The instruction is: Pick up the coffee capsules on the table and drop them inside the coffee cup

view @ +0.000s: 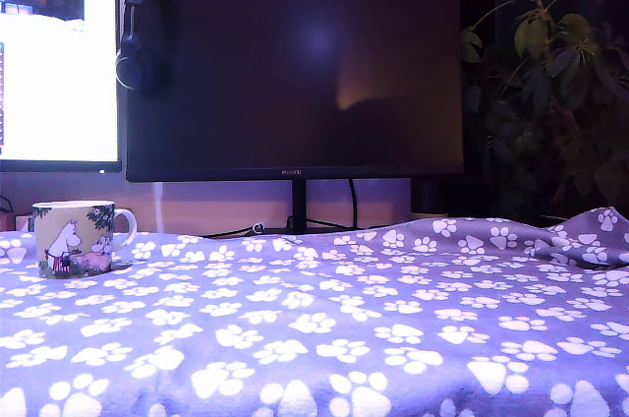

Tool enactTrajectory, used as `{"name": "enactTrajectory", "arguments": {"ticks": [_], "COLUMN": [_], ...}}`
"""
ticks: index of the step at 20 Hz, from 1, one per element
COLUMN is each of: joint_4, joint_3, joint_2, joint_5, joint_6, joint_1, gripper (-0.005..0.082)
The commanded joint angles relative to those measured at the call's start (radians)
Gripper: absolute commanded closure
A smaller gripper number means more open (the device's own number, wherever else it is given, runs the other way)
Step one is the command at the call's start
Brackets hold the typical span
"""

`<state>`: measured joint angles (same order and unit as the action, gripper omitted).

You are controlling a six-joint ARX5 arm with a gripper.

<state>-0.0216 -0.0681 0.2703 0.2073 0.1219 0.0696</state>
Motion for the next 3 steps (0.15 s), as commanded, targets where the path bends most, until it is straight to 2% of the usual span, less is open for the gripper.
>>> {"name": "enactTrajectory", "arguments": {"ticks": [1,3], "joint_4": [0.021,0.057], "joint_3": [0.029,0.029], "joint_2": [-0.033,-0.079], "joint_5": [-0.003,-0.007], "joint_6": [0.003,0.003], "joint_1": [-0.004,-0.004], "gripper": [0.0790,0.0790]}}
